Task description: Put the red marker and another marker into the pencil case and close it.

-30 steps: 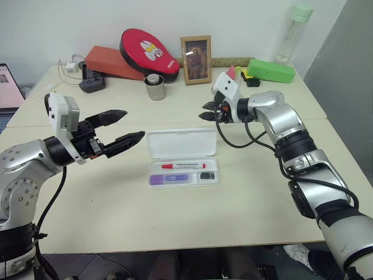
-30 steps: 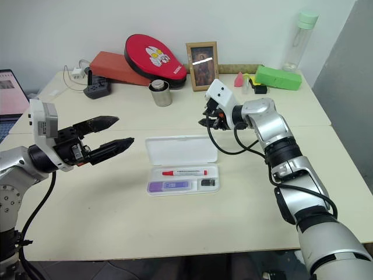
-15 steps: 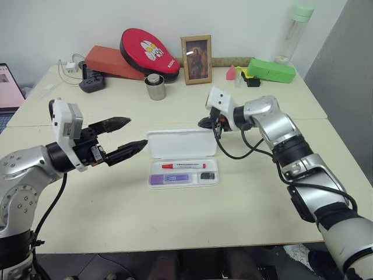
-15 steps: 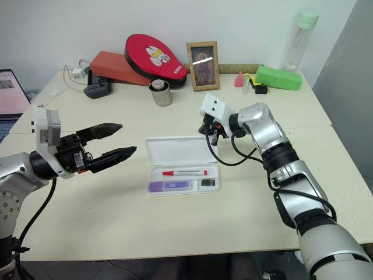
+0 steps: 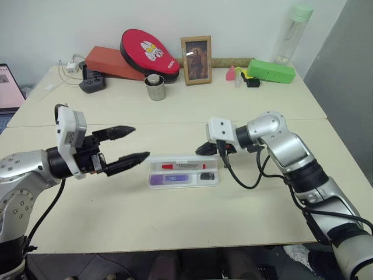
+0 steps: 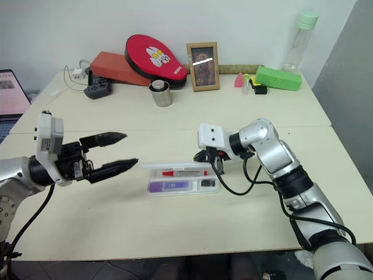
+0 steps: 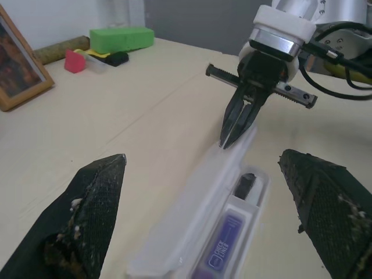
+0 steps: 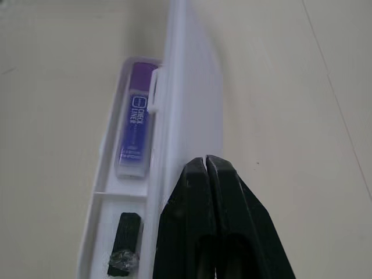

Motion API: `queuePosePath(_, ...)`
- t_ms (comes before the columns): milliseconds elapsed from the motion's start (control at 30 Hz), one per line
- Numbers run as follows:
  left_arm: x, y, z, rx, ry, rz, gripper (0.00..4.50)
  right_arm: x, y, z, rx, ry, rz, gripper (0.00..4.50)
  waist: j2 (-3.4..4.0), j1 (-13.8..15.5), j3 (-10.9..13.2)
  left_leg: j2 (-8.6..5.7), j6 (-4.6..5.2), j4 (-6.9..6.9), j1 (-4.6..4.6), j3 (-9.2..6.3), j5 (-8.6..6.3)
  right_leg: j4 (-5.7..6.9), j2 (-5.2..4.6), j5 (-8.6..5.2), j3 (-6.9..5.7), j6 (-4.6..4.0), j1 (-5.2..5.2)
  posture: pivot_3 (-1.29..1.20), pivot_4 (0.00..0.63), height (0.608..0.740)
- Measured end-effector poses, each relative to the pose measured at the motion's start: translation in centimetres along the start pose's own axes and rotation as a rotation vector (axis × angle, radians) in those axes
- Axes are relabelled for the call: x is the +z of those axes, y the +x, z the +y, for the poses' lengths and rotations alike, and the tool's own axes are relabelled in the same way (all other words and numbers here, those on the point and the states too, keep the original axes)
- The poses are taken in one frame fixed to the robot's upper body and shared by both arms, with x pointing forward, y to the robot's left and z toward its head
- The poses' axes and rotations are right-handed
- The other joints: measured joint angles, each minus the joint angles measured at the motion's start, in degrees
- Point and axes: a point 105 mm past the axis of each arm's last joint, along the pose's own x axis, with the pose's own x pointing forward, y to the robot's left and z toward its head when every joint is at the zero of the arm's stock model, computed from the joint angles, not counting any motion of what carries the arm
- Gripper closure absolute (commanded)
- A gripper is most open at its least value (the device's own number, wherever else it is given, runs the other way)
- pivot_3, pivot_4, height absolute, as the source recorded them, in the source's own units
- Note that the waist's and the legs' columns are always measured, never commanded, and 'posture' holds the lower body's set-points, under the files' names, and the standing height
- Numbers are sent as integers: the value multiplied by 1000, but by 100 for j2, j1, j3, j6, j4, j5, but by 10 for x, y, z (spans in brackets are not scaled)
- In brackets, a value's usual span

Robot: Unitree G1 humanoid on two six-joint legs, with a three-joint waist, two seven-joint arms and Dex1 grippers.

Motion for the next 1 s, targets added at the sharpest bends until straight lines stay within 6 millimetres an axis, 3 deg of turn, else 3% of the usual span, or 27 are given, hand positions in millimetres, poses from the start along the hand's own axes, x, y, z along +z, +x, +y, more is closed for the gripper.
queuePosePath(167, -14, -1, -7, -58, -11, 92, 0, -28, 20, 14, 7, 23, 111, 4469, 0, 7, 0, -2, 0, 0, 4, 3, 0, 2, 2, 0, 2, 0, 3, 0, 150, 740)
queuePosePath(467, -13, 0, -6, -65, 3, 106, 0, -30, 23, 15, -16, 6, 120, 4469, -9, 0, -7, 4, 1, -2, 36, 3, 0, 3, 3, 0, 3, -1, 28, 0, 150, 740)
queuePosePath(633, -8, 5, 7, 29, -19, 69, 0, -26, 16, 19, -31, 183, -8, 4469, -9, 10, -7, 1, 1, -3, 26, 0, -1, 2, 3, 0, 1, 0, 21, 0, 150, 740)
queuePosePath(767, -25, 11, 28, 173, -75, 60, 0, -11, -14, -2, -195, 300, -191, 4469, -7, 15, -6, 0, 1, -1, 9, -2, 0, 2, 2, 1, 1, 0, 10, 0, 150, 740)
queuePosePath(800, -29, 11, 32, 203, -85, 59, 0, -11, -24, -9, -250, 321, -212, 4298, -8, 16, -6, 0, 1, -1, 8, -2, 0, 1, 1, 1, 0, 0, 8, 0, 150, 740)
queuePosePath(867, -30, 10, 42, 260, -94, 45, 0, -17, -42, -19, -347, 377, -231, 4095, -8, 24, -6, -1, 1, -2, 7, -5, 0, 1, -1, 1, -3, 0, 8, 0, 150, 740)
queuePosePath(1000, -44, -9, 70, 423, -91, 79, 0, -49, -90, -29, -547, 468, -143, 3232, -7, 26, -5, -6, 1, -3, 6, 0, -1, -2, -1, 1, -1, 0, 7, 0, 150, 740)
